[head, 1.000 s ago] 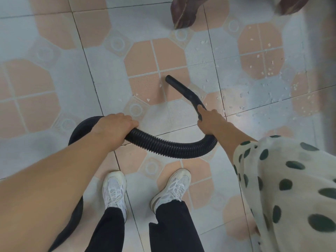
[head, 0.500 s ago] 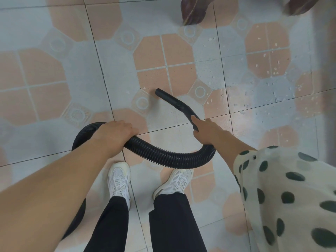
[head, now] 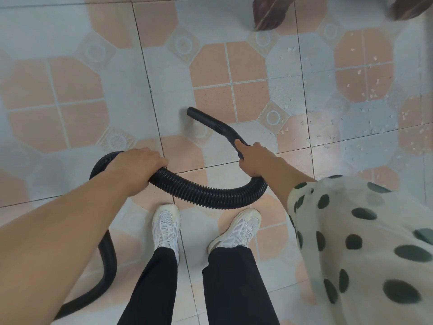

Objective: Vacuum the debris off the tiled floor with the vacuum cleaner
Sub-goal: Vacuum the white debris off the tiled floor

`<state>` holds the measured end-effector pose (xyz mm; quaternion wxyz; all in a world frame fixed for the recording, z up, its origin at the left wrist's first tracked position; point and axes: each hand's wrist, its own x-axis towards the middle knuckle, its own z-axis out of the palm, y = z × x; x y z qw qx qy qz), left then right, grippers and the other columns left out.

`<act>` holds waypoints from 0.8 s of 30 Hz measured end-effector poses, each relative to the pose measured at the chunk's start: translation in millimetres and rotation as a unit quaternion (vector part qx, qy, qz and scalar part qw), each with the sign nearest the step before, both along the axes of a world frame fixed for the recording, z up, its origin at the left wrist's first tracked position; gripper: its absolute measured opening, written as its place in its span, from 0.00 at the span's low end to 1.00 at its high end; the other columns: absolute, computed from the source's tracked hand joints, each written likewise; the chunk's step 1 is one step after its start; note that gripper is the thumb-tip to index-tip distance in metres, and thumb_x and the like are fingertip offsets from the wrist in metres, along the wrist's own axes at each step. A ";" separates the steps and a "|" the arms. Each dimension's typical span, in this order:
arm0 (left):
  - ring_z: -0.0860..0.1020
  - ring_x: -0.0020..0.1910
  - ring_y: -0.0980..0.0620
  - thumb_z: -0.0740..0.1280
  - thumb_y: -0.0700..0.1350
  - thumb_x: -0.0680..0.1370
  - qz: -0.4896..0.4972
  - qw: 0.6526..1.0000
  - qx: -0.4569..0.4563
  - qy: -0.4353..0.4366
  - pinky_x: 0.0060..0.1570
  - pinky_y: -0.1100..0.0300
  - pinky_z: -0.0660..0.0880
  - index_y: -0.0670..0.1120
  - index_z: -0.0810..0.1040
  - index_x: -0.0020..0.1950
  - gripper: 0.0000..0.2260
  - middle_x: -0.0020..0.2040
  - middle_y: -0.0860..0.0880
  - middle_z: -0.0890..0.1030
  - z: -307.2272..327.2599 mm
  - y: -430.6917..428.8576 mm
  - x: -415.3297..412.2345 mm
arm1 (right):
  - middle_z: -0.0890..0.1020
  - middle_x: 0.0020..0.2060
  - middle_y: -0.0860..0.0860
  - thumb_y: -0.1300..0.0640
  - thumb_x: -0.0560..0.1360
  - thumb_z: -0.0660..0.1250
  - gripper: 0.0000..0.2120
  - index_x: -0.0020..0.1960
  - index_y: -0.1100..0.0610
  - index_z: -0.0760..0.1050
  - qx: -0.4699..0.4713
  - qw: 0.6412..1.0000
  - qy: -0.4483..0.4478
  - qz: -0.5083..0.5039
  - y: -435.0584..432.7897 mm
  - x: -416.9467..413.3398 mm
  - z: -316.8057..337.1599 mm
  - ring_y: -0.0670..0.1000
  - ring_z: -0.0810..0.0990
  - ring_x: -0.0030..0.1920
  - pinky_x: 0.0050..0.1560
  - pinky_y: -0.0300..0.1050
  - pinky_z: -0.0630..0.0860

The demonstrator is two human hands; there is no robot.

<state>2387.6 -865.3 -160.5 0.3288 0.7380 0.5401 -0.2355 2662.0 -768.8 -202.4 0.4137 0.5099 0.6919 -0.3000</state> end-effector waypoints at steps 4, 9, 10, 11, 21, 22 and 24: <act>0.72 0.50 0.52 0.64 0.39 0.74 -0.005 1.000 -0.006 -0.003 0.41 0.59 0.67 0.54 0.70 0.53 0.13 0.45 0.55 0.67 1.3 -7.8 -4.0 | 0.68 0.60 0.62 0.57 0.81 0.57 0.32 0.79 0.45 0.45 -0.017 1.000 -0.001 0.012 -12.4 -8.3 1.1 0.59 0.73 0.45 0.41 0.49 0.73; 0.71 0.49 0.53 0.65 0.39 0.74 -0.007 1.000 -0.014 0.006 0.40 0.60 0.65 0.54 0.70 0.52 0.12 0.45 0.55 0.68 4.6 -5.5 -6.8 | 0.68 0.60 0.61 0.57 0.81 0.57 0.31 0.79 0.45 0.47 -0.005 1.000 0.004 -0.007 -14.2 -10.2 0.6 0.59 0.73 0.44 0.41 0.49 0.73; 0.71 0.48 0.53 0.65 0.39 0.74 -0.009 1.000 -0.014 0.006 0.40 0.60 0.65 0.54 0.69 0.51 0.12 0.45 0.55 0.68 5.1 -4.0 -5.7 | 0.68 0.59 0.61 0.57 0.81 0.58 0.31 0.79 0.45 0.47 -0.001 1.000 0.003 -0.021 -15.6 -7.3 1.3 0.58 0.73 0.43 0.40 0.49 0.72; 0.70 0.48 0.54 0.65 0.39 0.74 -0.010 1.000 -0.014 0.004 0.40 0.60 0.64 0.54 0.69 0.51 0.12 0.45 0.55 0.68 5.6 -2.4 -3.5 | 0.69 0.58 0.61 0.57 0.81 0.58 0.31 0.79 0.45 0.47 0.002 0.999 -0.001 -0.039 -17.7 -2.6 2.0 0.58 0.73 0.43 0.40 0.49 0.72; 0.73 0.50 0.51 0.64 0.37 0.73 -0.084 0.996 0.001 -0.015 0.44 0.56 0.72 0.54 0.70 0.52 0.13 0.47 0.54 0.71 1.9 23.6 72.0 | 0.70 0.64 0.62 0.56 0.79 0.59 0.34 0.79 0.56 0.45 0.040 0.926 -0.049 -0.371 -75.3 102.6 13.2 0.63 0.76 0.57 0.52 0.53 0.75; 0.72 0.50 0.52 0.64 0.37 0.73 -0.093 0.996 0.007 -0.015 0.43 0.57 0.71 0.53 0.70 0.53 0.14 0.47 0.54 0.71 1.7 27.5 78.9 | 0.71 0.64 0.62 0.56 0.78 0.61 0.33 0.77 0.59 0.49 0.050 0.904 -0.054 -0.421 -80.4 111.6 12.3 0.62 0.76 0.58 0.53 0.53 0.75; 0.72 0.50 0.52 0.63 0.37 0.74 -0.118 0.993 0.020 -0.012 0.40 0.59 0.66 0.53 0.70 0.53 0.13 0.46 0.55 0.70 0.1 37.6 99.3 | 0.74 0.61 0.61 0.56 0.76 0.64 0.27 0.71 0.62 0.60 0.062 0.855 -0.058 -0.512 -87.5 134.7 11.6 0.59 0.77 0.52 0.50 0.51 0.77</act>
